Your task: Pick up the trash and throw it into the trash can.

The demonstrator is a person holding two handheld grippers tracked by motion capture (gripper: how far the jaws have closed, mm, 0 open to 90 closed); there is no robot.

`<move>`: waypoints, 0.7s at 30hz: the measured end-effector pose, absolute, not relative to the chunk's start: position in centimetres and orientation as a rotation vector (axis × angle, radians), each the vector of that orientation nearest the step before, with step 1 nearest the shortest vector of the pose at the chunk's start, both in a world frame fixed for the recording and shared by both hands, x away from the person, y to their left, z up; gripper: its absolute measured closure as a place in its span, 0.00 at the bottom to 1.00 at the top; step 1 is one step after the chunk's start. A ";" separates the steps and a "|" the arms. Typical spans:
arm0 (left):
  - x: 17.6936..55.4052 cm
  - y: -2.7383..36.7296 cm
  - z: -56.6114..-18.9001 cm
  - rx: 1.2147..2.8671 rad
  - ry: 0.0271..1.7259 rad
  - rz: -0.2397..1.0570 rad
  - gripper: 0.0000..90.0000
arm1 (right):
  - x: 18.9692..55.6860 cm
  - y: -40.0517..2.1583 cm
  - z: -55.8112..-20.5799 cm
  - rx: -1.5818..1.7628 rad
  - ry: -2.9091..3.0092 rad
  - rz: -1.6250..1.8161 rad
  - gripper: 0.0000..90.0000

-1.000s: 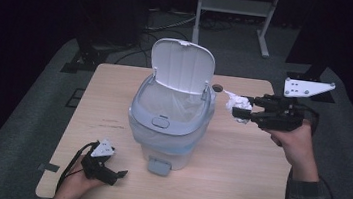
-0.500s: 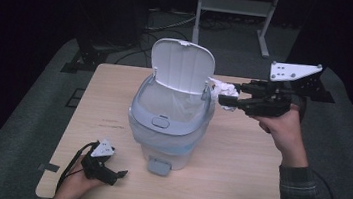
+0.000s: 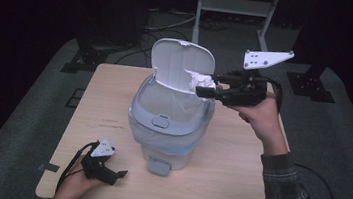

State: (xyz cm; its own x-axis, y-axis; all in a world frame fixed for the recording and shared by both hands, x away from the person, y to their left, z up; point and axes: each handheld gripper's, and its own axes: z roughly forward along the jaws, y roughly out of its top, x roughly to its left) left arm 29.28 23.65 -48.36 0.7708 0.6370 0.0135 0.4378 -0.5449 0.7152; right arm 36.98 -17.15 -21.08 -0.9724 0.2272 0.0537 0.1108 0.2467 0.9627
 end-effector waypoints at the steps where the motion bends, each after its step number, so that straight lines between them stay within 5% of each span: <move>1: 29.3 23.6 -48.4 2.235 0.797 0.353 0.00 | 37.1 -16.8 -21.0 0.321 2.406 1.844 0.60; 11: 29.3 23.6 -48.4 2.235 0.797 0.353 0.01 | 38.1 -13.9 -20.9 0.305 2.438 1.833 0.59; 21: 29.3 23.6 -48.4 2.235 0.797 0.353 0.01 | 39.0 -12.6 -21.6 0.340 2.436 1.817 0.39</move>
State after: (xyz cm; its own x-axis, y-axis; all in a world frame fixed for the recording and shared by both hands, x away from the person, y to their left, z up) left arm 29.28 23.65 -48.36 0.7708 0.6369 0.0134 0.4377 -0.5448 0.7153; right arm 39.01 -12.58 -21.59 -0.9719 0.2263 0.0655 0.1273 0.2706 0.9542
